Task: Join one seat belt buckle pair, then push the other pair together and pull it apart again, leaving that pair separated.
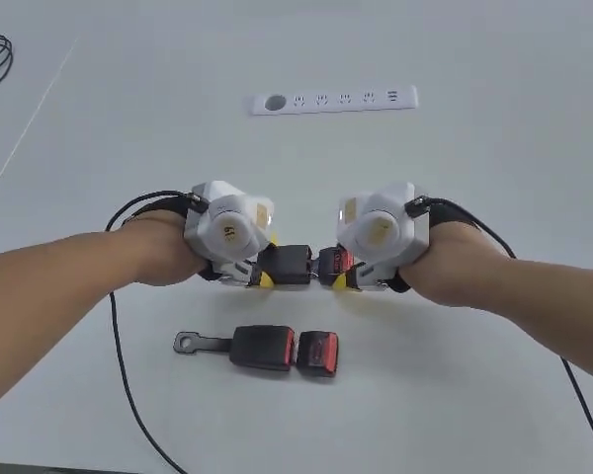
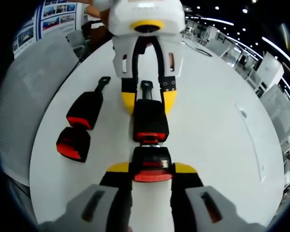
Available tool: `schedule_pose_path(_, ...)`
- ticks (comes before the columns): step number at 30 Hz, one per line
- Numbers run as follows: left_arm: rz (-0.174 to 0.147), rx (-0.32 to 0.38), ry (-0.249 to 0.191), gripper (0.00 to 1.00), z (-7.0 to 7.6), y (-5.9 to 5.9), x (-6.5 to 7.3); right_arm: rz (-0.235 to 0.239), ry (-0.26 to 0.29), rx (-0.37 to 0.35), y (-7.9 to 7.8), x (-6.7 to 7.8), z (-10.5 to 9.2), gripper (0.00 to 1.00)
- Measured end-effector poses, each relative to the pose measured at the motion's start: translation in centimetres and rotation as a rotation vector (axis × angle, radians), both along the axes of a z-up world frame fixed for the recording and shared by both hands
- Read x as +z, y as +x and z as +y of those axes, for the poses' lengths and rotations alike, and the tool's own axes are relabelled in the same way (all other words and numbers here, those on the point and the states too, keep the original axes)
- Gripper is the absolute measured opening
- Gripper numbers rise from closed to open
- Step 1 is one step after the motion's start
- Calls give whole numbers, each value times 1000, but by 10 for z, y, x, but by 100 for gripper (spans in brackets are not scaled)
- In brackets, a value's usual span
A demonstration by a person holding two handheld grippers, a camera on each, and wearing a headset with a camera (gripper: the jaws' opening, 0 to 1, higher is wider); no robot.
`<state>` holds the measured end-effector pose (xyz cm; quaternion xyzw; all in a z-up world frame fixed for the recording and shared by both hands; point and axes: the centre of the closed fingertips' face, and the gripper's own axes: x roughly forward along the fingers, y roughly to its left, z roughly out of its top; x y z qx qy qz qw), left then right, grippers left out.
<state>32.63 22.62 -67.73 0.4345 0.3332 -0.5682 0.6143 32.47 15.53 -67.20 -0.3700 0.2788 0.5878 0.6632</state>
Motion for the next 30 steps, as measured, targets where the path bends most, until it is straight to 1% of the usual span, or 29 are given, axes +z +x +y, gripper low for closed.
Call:
schedule_pose_path(7, 1, 0, -1, 29, 0, 0, 0, 3, 10, -26, 0, -1, -10, 27)
schedule_pose_path(11, -7, -12, 0, 29, 0, -2, 2, 2, 21, -35, -2, 0, -11, 27)
schedule_pose_path(16, 0, -12, 5, 30, 0, -3, 3, -2, 33, -52, -3, 0, -17, 28)
schedule_pose_path(24, 8, -9, 17, 30, 1, -3, 4, -16, 26, -58, -7, -1, -42, 28)
schedule_pose_path(30, 7, -13, 23, 31, 1, -2, 3, -13, 26, -86, -7, -1, -65, 29)
